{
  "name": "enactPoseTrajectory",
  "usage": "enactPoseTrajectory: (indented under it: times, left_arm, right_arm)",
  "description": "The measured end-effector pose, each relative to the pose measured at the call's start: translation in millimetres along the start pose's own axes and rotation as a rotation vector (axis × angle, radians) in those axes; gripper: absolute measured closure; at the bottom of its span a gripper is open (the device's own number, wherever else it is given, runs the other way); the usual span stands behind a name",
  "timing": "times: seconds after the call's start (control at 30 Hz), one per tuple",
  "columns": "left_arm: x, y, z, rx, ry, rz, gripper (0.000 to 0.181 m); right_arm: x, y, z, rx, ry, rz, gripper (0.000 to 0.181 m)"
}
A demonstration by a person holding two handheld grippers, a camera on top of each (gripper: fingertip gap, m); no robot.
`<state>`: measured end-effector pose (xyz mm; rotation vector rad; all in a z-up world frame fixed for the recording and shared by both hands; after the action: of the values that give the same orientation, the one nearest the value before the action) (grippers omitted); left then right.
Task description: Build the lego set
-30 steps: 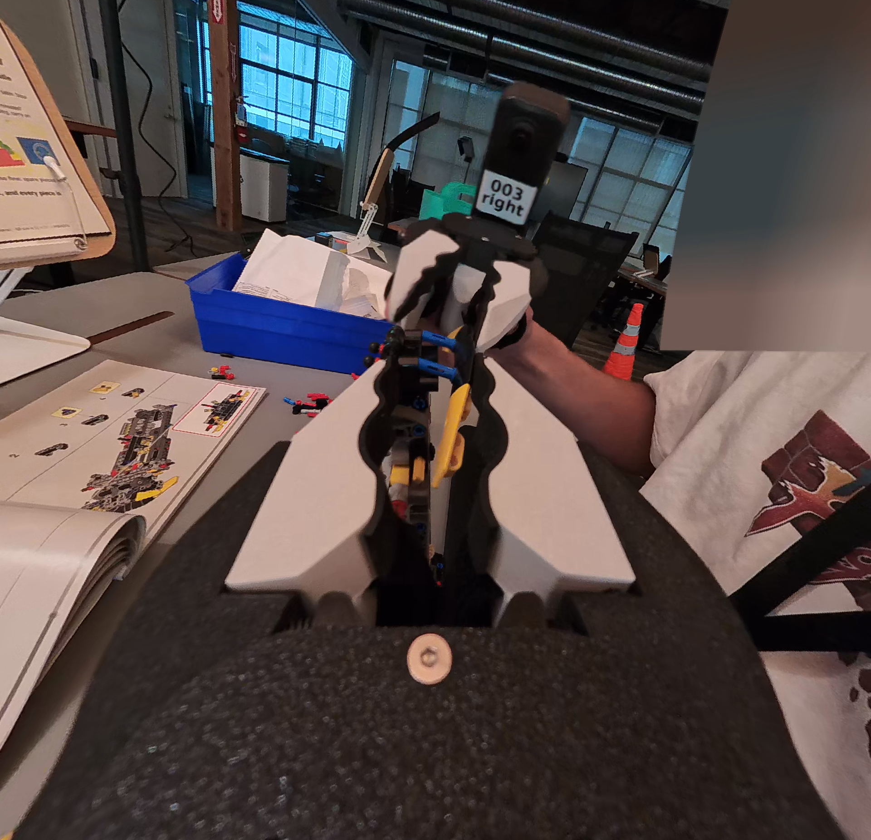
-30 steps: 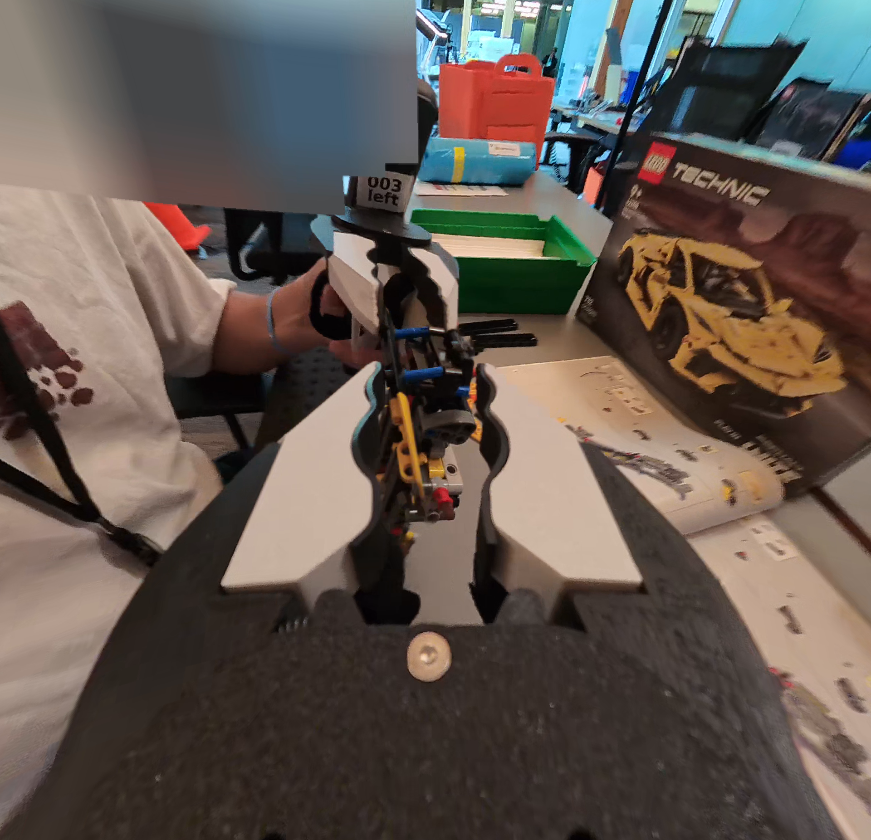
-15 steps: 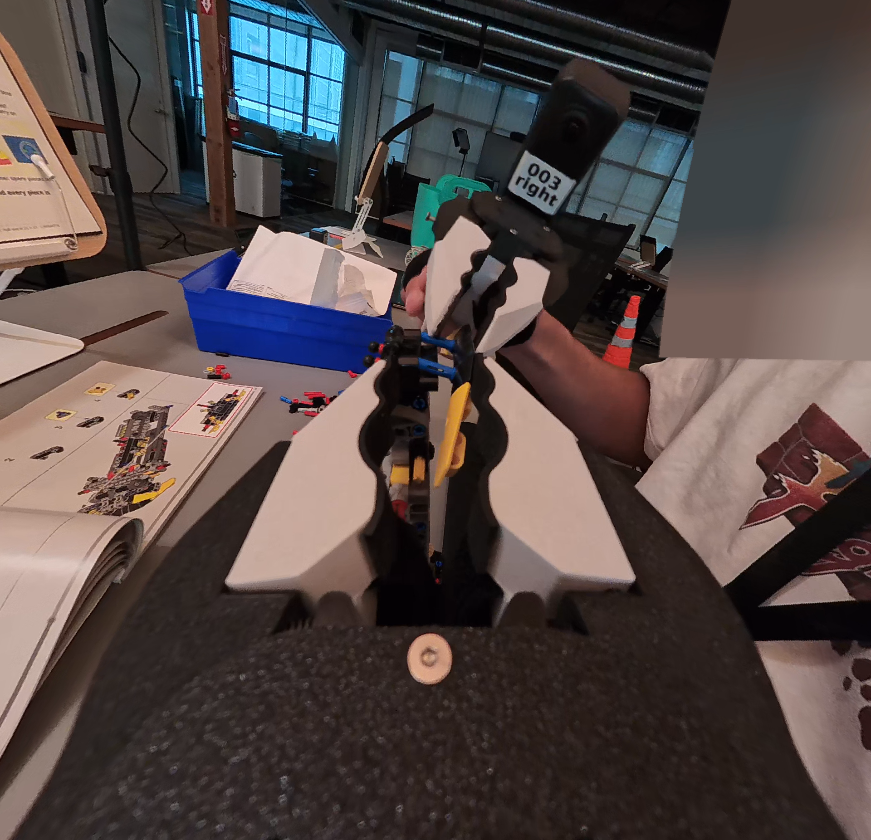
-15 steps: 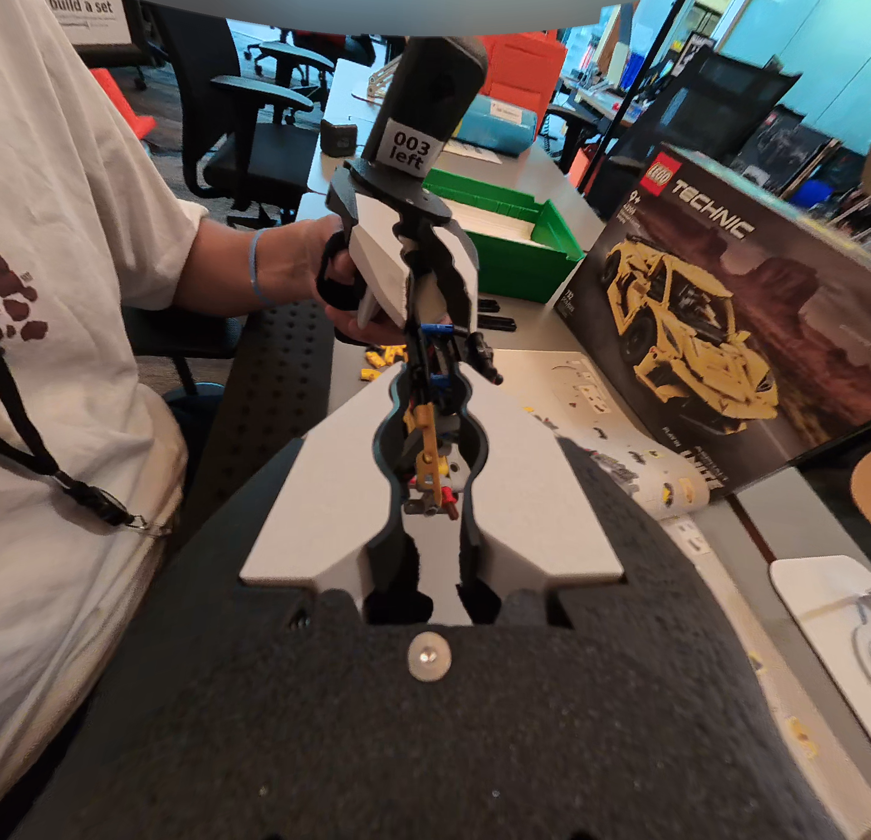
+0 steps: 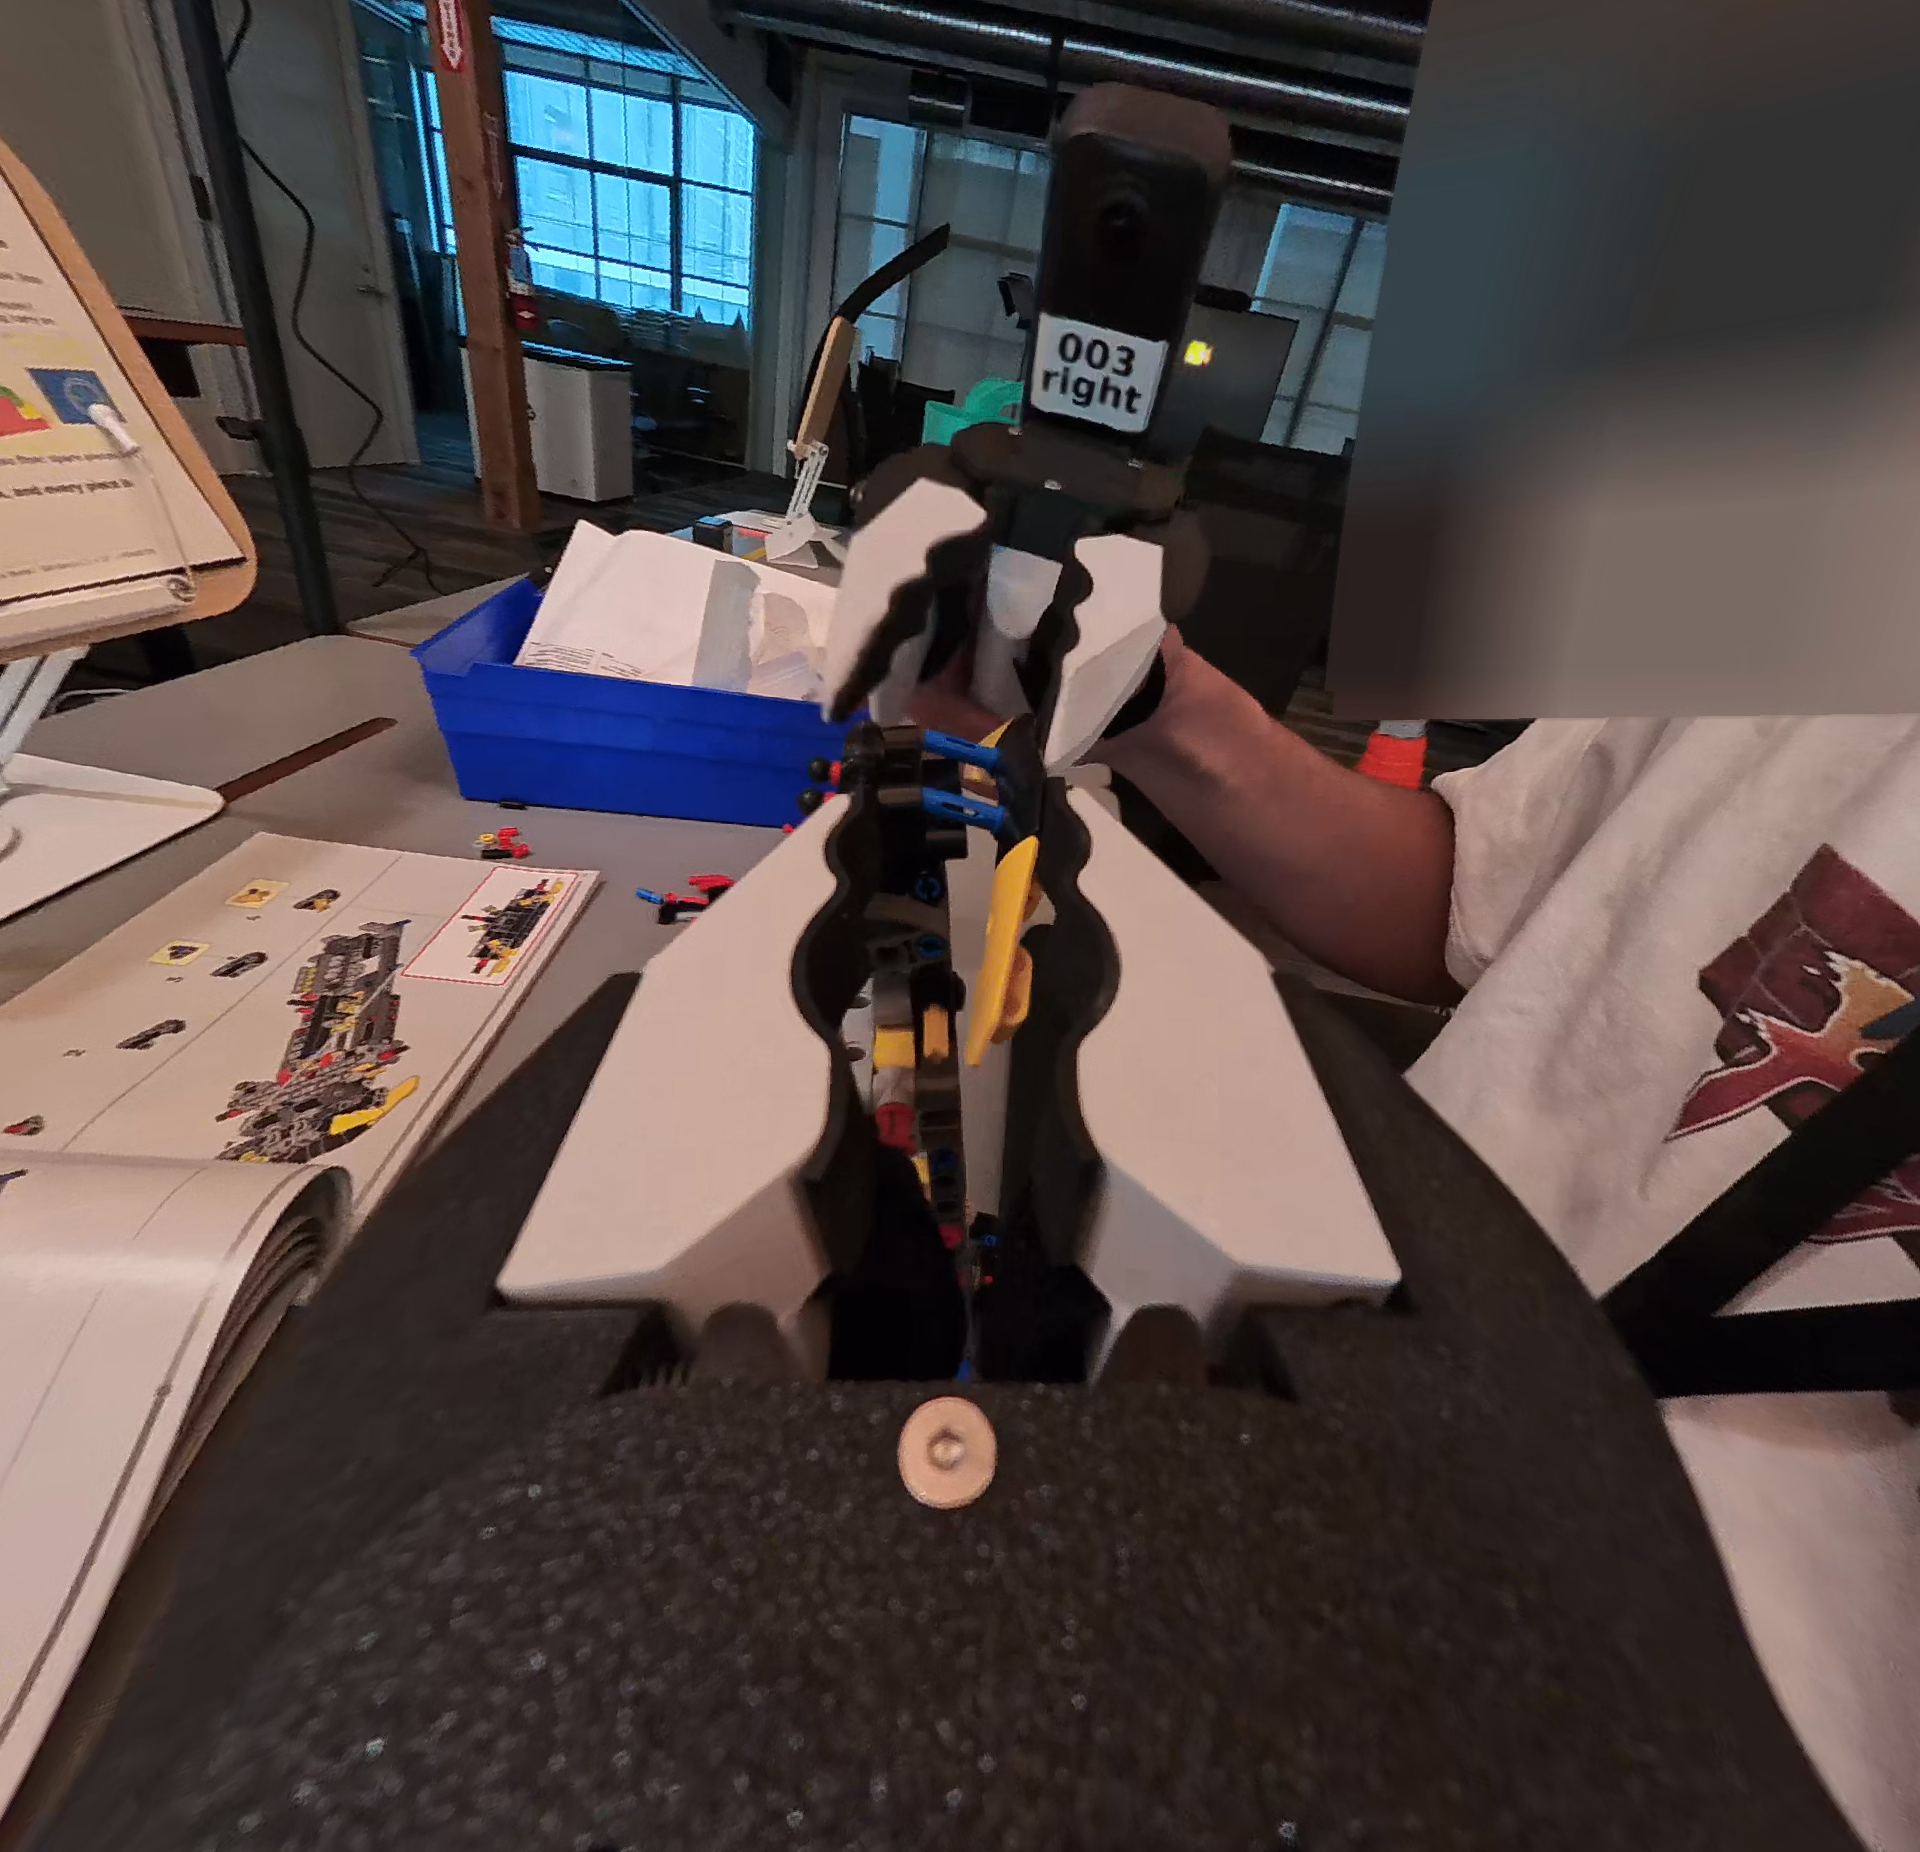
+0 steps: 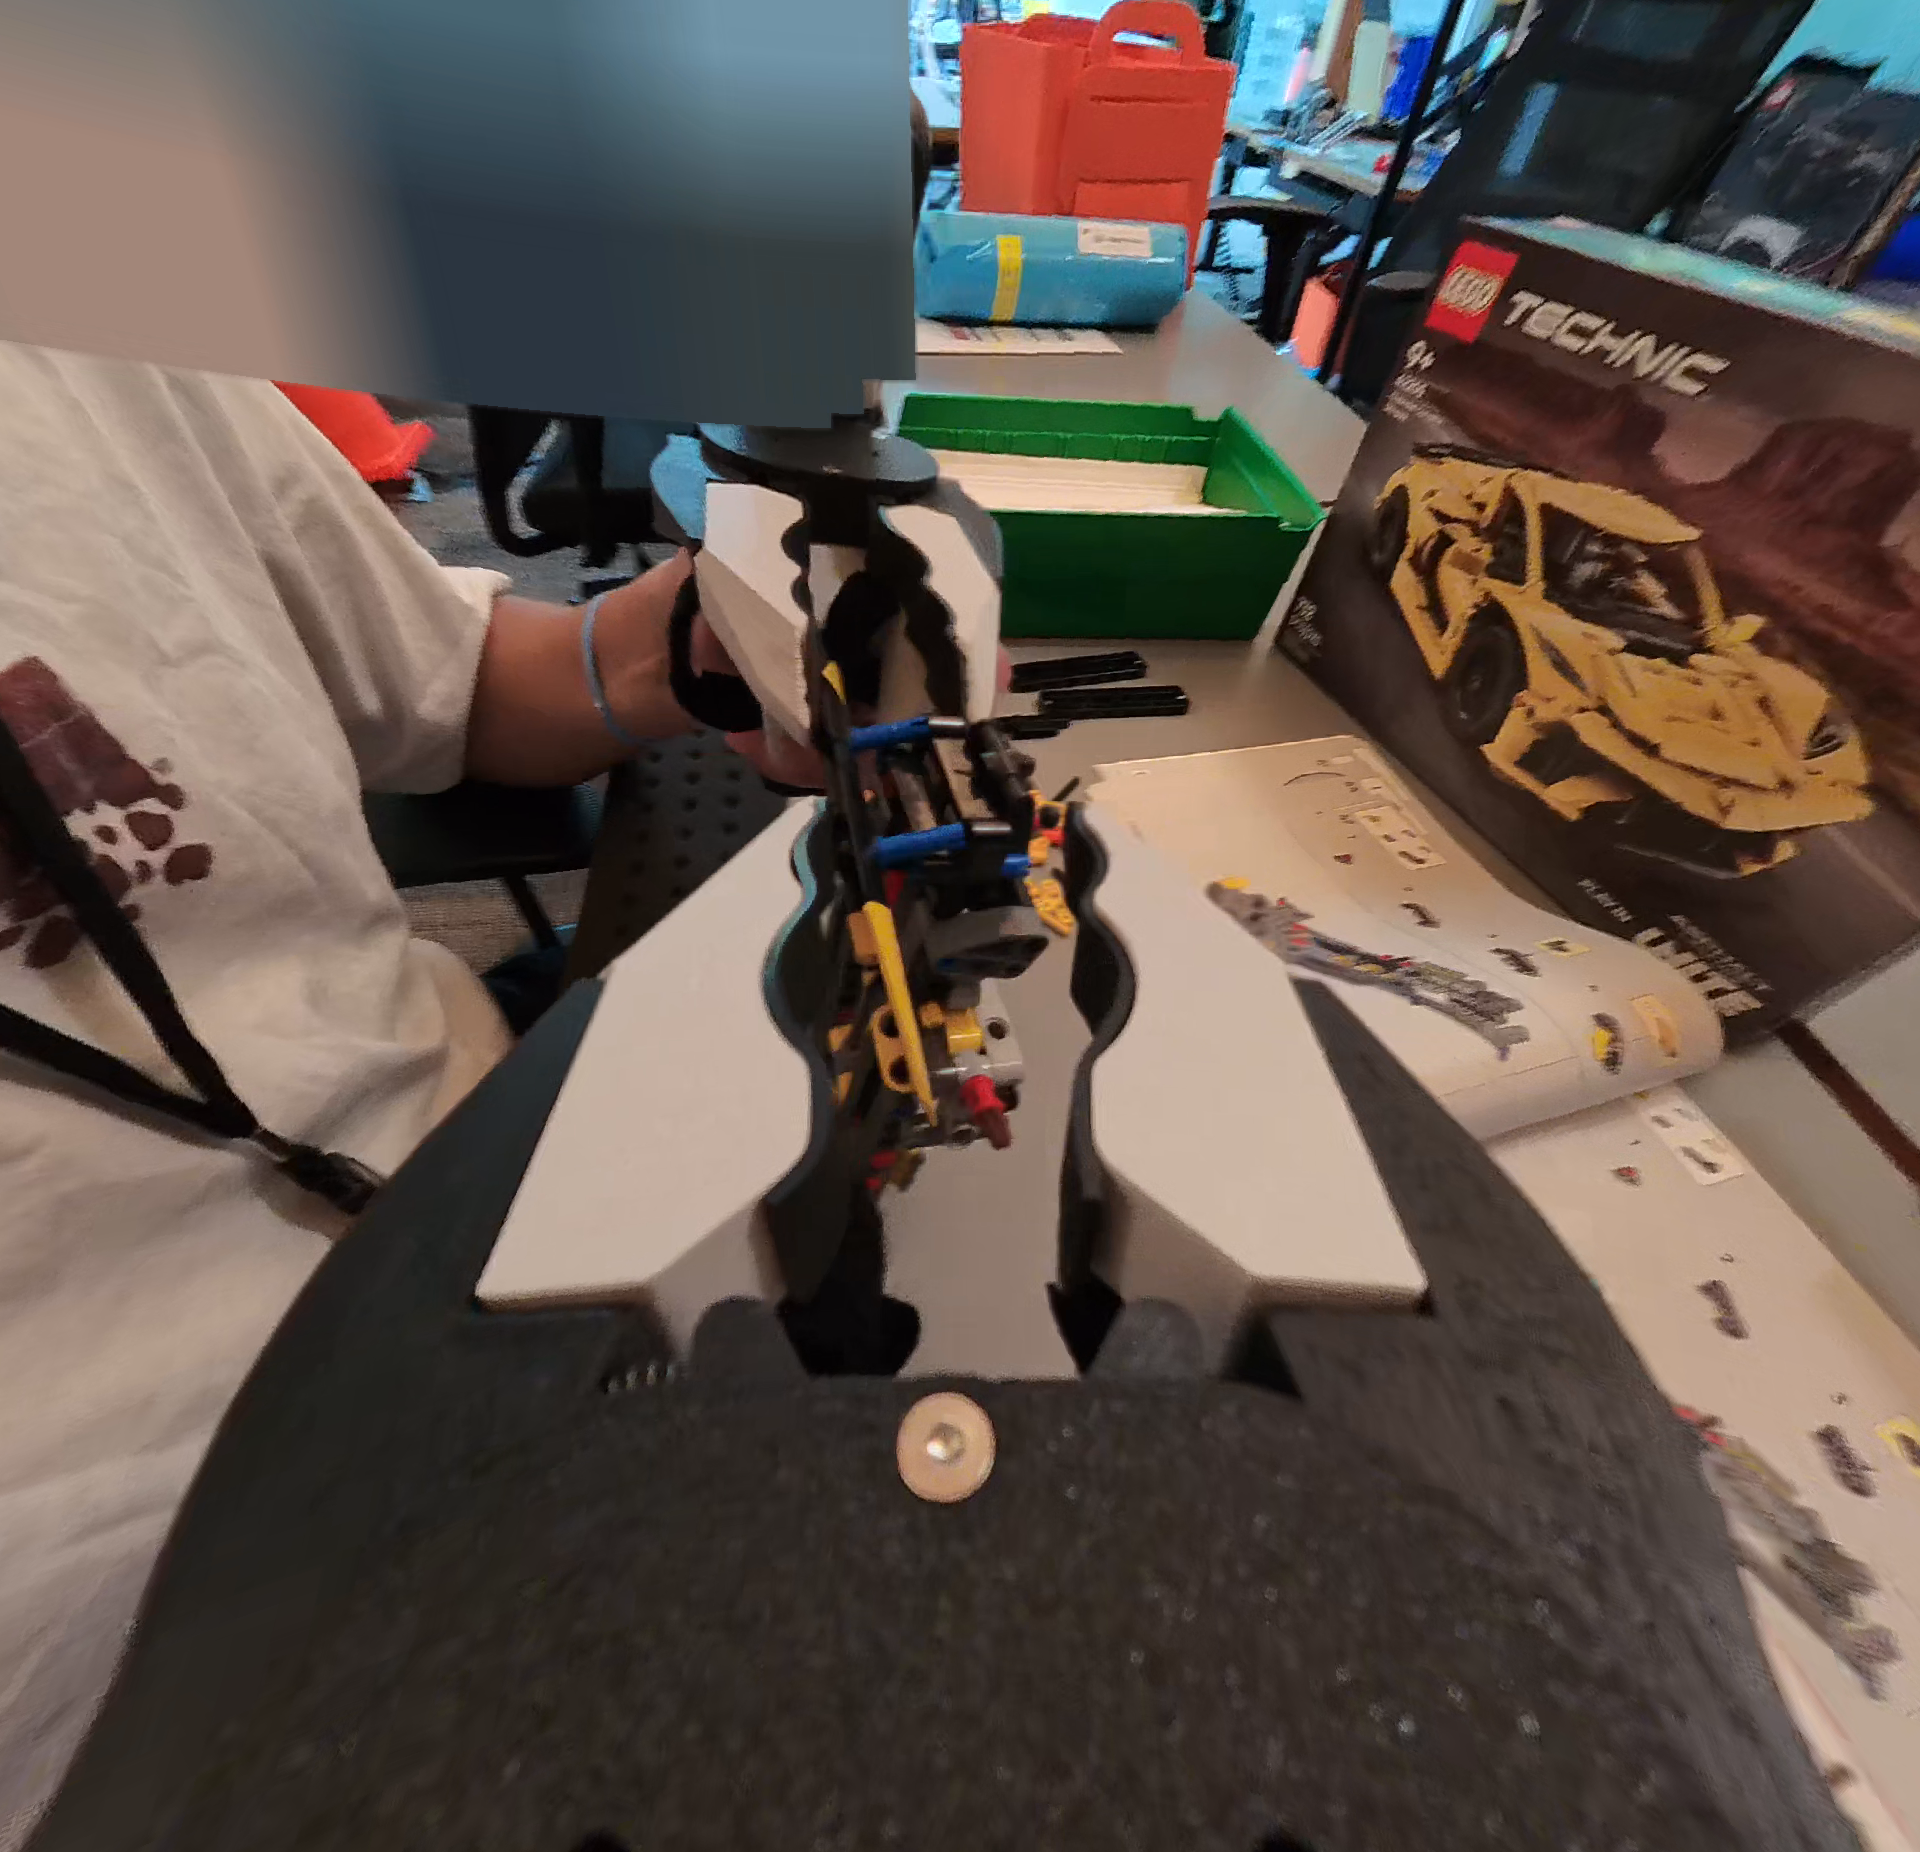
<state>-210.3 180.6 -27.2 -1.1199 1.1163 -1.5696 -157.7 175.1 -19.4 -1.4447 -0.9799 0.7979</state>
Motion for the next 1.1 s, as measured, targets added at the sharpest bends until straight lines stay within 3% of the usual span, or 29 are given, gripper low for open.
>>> enactPoseTrajectory:
  times: [0.17, 0.7, 1.03, 1.1]
  left_arm:
    - [0.8, 0.7, 1.1, -0.009, -0.001, 0.019, 0.152]
    - [-3.3, -2.1, 0.4, 0.003, -0.027, -0.101, 0.153]
    - [-1.1, -1.7, 1.3, 0.003, -0.013, -0.099, 0.153]
    - [-0.4, -2.8, 1.2, 0.013, -0.011, -0.104, 0.159]
  right_arm:
    - [-4.5, 4.1, 0.4, 0.003, -0.071, 0.102, 0.148]
    - [1.1, 3.7, 2.4, 0.04, -0.121, 0.455, 0.151]
    - [-1.6, 4.1, 0.5, 0.051, -0.114, 0.408, 0.152]
    - [-1.9, 2.5, 0.3, 0.066, -0.119, 0.413, 0.159]
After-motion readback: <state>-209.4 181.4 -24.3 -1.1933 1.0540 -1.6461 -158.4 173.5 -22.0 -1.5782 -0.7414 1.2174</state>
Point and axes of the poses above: each gripper's, where its closed fingertips meet, z out along the fingers, y out of its underside, x = y × z across the jaws, the point moved 2 cm from there along -z, back along the fingers, and after that the axes turned 9 degrees about x, right-handed, at the moved point
